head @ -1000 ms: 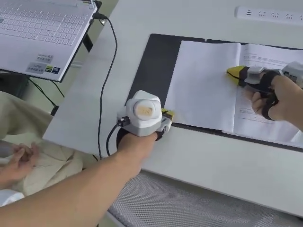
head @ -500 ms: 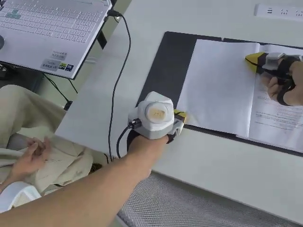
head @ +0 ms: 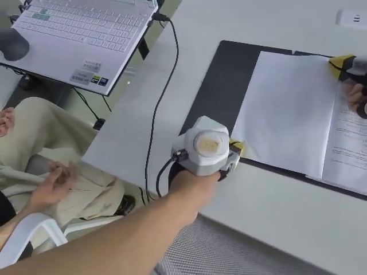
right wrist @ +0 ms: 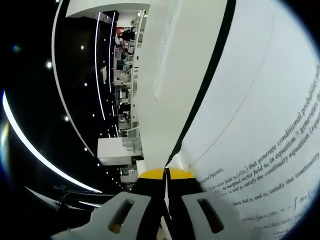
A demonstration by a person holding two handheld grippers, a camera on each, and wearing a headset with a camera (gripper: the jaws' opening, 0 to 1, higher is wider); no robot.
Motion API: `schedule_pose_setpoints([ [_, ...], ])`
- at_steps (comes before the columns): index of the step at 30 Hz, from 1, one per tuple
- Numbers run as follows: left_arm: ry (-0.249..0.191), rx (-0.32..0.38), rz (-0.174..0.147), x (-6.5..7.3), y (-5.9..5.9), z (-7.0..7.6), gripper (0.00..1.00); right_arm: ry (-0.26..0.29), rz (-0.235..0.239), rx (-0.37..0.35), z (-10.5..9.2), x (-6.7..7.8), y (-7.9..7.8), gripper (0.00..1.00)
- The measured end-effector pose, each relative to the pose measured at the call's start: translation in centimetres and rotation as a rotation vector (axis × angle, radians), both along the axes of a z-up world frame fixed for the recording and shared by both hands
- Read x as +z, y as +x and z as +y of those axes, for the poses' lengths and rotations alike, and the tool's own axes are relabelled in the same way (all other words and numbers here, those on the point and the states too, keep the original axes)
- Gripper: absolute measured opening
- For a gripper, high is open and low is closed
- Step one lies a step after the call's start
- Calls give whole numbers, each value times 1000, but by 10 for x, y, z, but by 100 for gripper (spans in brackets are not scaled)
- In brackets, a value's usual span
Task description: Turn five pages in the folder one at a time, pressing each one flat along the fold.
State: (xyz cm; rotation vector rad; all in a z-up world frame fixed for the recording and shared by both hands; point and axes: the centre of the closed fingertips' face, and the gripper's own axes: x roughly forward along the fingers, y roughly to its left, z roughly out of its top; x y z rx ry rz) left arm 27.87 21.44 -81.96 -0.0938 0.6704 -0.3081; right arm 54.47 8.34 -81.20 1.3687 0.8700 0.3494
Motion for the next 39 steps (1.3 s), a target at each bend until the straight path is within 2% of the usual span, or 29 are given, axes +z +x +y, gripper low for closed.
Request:
schedule_pose_setpoints([
  [4, -1, 1, 0, 0, 0, 0, 0, -7, -3, 1, 0, 0, 1, 0],
  [7, 0, 0, 1, 1, -1, 0, 0, -25, -12, 28, 0, -1, -3, 0],
  [12, 2, -1, 2, 0, 0, 0, 0, -37, -16, 125, 5, 2, -32, 0],
  [14, 2, 1, 2, -1, 1, 0, 0, -33, -16, 140, 5, 2, -37, 0],
  [17, 1, -1, 1, -1, 1, 0, 0, -26, -17, 198, 9, 4, -60, 0],
  [20, 2, -1, 1, -2, 1, 0, 0, -4, -22, 191, 9, 8, -72, 0],
  [21, 3, -1, 1, -2, 2, 0, 0, -4, -12, 212, 11, 8, -81, 0],
  [23, 5, -2, 0, -2, 1, 0, 0, -12, -23, 263, 13, 12, -100, 0],
  [27, 7, -2, -2, 0, 0, 0, 0, 5, -18, 258, 14, 19, -123, 0],
  [29, 9, -1, -3, 0, 0, 0, 0, 23, -9, 250, 11, 20, -129, 0],
  [30, 9, -1, -4, 0, 0, 0, 0, 22, -10, 282, 16, 25, -146, 0],
  [34, 7, 0, -6, 2, -2, -1, 0, 20, -14, 317, 22, 34, -183, 0],
  [37, 11, -2, -7, 3, -2, -1, 0, 8, -14, 331, 23, 35, -199, 0],
  [39, 16, -5, -8, 4, -2, -1, 0, 7, -13, 340, 23, 41, -211, 0],
])
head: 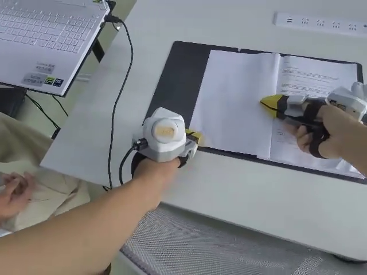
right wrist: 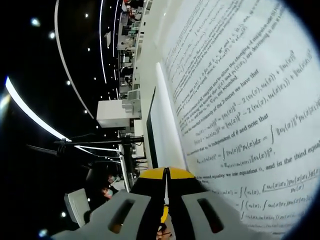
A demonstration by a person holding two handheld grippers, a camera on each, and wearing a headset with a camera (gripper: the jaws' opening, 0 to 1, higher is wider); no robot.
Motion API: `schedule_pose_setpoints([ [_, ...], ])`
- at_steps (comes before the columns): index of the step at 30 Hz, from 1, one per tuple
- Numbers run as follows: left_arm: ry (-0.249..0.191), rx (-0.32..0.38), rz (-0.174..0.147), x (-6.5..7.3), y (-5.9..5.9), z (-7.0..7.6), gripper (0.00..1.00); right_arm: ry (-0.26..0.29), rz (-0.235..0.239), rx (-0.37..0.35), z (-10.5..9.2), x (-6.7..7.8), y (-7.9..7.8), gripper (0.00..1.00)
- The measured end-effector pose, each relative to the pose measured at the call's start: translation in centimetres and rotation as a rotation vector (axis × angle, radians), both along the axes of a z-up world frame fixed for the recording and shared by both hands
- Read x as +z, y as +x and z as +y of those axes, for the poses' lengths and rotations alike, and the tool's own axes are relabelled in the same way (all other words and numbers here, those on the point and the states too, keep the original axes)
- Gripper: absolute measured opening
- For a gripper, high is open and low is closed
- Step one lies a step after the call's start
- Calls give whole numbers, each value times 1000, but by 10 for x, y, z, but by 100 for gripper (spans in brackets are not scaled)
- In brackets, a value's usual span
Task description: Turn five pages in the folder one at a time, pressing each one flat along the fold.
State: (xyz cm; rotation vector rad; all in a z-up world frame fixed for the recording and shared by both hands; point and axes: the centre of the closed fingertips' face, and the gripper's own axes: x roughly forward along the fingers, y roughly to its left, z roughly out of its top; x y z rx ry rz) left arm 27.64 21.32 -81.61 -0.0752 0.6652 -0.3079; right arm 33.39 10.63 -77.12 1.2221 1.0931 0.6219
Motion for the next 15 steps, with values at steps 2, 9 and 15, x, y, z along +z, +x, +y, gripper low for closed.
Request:
schedule_pose_setpoints([
  [2, 2, 2, 2, 2, -1, -1, 0, 1, 3, 9, 1, 2, -7, 0],
  [9, 8, -4, -2, 6, -4, -2, 0, -21, 6, 54, 5, 5, -34, 0],
  [15, 6, -3, -7, 11, -8, -4, 0, -20, 18, 68, 8, 7, -47, 0],
])
